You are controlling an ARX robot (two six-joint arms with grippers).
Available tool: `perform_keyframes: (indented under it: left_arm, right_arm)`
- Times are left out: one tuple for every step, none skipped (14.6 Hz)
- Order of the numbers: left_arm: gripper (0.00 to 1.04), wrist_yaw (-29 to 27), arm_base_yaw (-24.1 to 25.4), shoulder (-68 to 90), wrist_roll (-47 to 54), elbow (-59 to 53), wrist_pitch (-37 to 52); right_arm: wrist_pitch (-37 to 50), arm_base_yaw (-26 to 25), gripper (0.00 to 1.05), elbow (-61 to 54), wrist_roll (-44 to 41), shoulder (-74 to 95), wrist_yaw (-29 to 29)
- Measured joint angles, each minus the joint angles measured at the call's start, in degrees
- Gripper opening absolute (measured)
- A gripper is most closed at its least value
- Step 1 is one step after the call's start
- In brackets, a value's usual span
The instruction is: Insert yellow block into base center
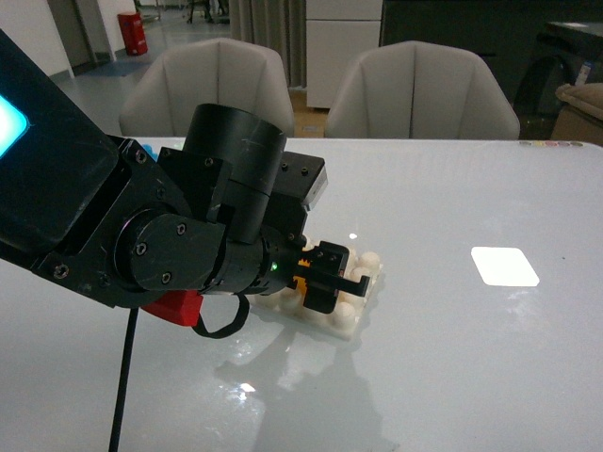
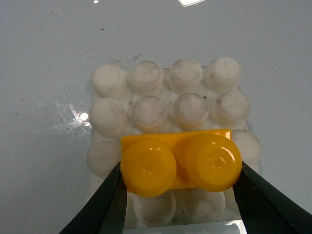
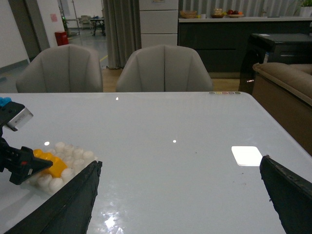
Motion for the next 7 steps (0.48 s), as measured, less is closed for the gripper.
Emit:
perform_keyframes:
  left_arm:
    - [0.58, -0.37, 0.02, 0.04, -0.31, 0.39, -0.28]
    - [0.73, -0.37, 0.04, 0.55, -1.36, 0.85, -0.24]
    - [0.88, -0.55, 0.02, 1.68, -1.86, 0.96, -0.22]
    - [0.95, -0.50, 0.00, 2.29, -1.95, 0.98, -0.28]
    - [0.97, -0.52, 0.00, 2.43, -1.86, 0.98, -0.02]
    - [0.98, -0.57, -0.04, 2.54, -1.92, 1.03, 0.22]
    - [1.00, -0.68, -0.11, 2.56, -2.05, 1.29, 0.00]
  right_arm:
    - [0.00, 0.00, 0.98, 0.00, 0.00, 0.00, 0.02]
    - [0.00, 0.00, 0.98, 0.00, 0.00, 0.00, 0.00]
    - [0.00, 0.00, 0.98, 0.00, 0.00, 0.00, 0.00]
    - [0.00, 0.00, 0.98, 0.00, 0.00, 0.00, 0.02]
    - [0.00, 0.00, 0.98, 0.00, 0.00, 0.00, 0.02]
    - [0.00, 0.00, 0.98, 0.00, 0.00, 0.00, 0.02]
    - [-0.02, 0.00, 0.98, 0.00, 0.00, 0.00, 0.00]
